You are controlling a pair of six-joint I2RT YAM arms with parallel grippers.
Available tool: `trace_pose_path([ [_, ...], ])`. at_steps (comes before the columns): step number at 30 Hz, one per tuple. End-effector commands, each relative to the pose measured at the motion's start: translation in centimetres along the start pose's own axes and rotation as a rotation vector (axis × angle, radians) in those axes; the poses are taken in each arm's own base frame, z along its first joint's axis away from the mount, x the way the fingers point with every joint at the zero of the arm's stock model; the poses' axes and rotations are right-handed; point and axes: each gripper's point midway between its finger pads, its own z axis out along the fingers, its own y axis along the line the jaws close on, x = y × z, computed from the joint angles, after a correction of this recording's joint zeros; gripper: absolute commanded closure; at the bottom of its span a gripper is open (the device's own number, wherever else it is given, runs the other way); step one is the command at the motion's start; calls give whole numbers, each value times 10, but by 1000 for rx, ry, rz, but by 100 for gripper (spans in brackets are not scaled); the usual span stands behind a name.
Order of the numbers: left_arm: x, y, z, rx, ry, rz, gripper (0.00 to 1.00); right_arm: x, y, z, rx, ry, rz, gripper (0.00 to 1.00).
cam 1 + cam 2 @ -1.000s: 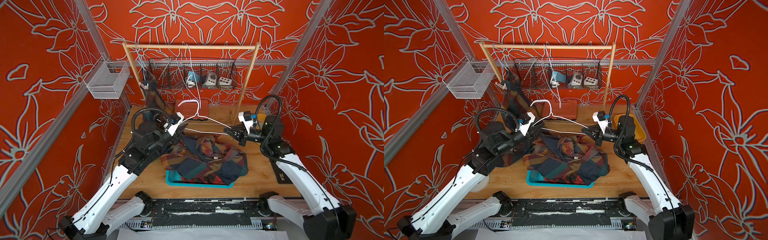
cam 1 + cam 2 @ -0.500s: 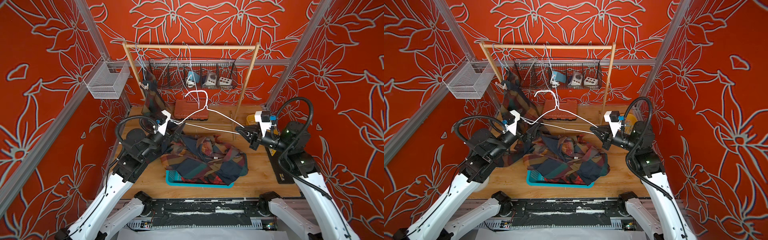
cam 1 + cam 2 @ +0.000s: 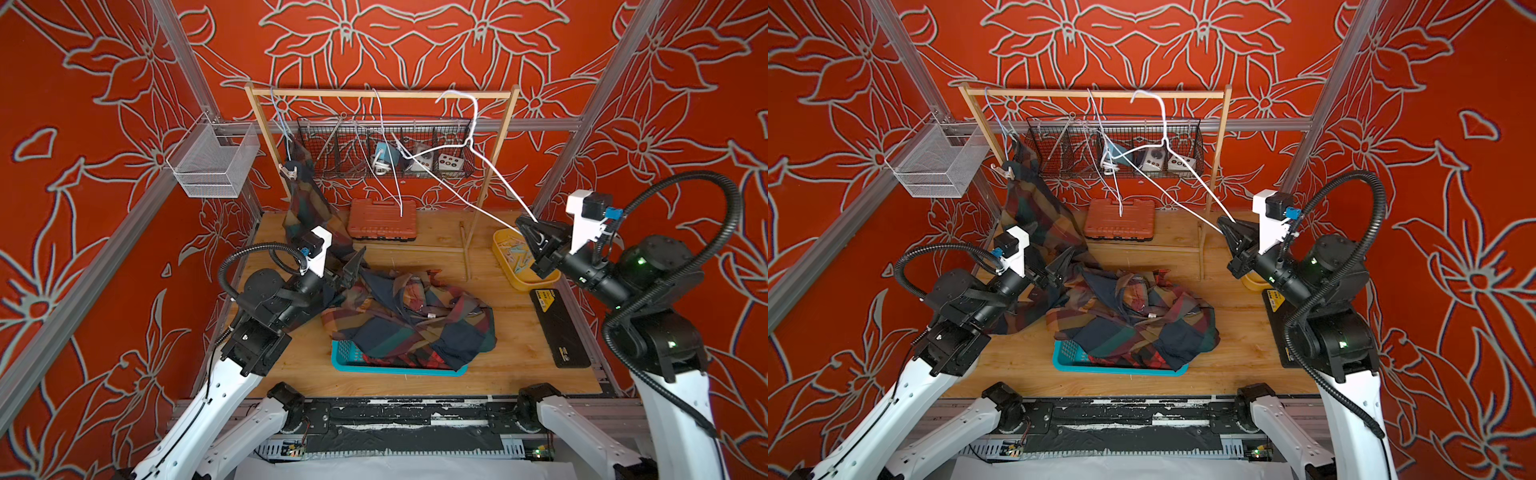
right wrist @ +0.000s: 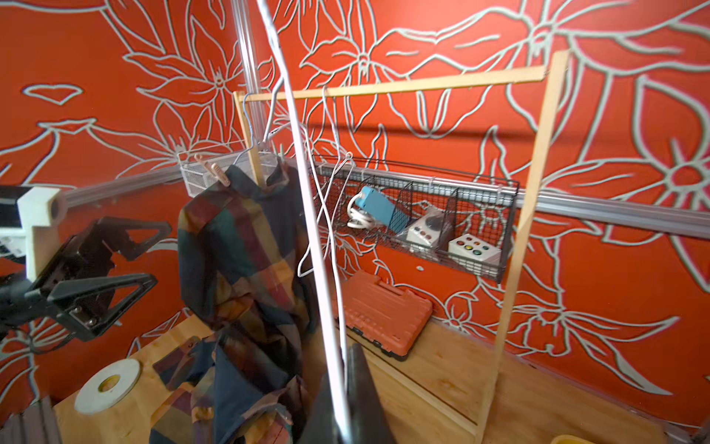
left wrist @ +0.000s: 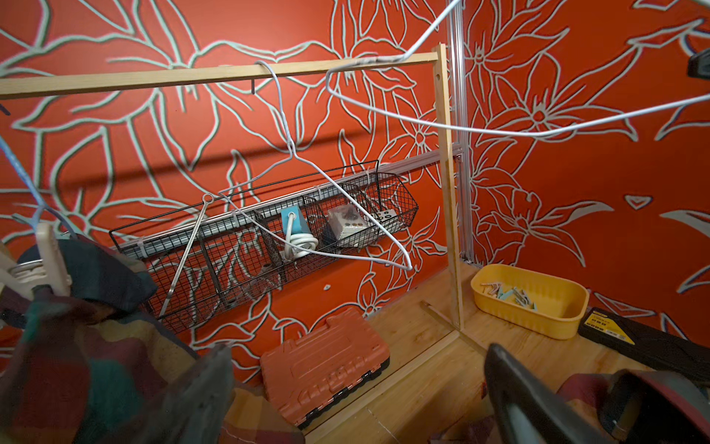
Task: Remove the clothespins securing long-sleeve shirts to the hanger
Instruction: Place the hanger on the clothesline.
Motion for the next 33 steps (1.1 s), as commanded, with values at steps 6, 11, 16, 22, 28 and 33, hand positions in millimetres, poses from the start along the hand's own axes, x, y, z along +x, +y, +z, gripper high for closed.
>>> trace_pose_path([
  [6, -5, 9, -1, -48, -16, -26, 2, 29, -35, 7, 169, 154, 71, 100],
  [11, 1, 10, 0, -54, 5, -30, 2, 34, -44, 26, 166, 187, 102, 100],
  [16, 0, 9, -1, -49, 2, -34, 2, 28, -53, 43, 170, 179, 105, 100],
  [22, 1, 8, -1, -44, 3, -35, 2, 17, -60, 54, 178, 148, 81, 100],
  [28, 2, 7, -1, -40, 5, -33, 2, 10, -66, 58, 200, 128, 74, 100],
  [33, 2, 6, 0, -36, 6, -37, 2, 5, -71, 69, 201, 129, 73, 100],
])
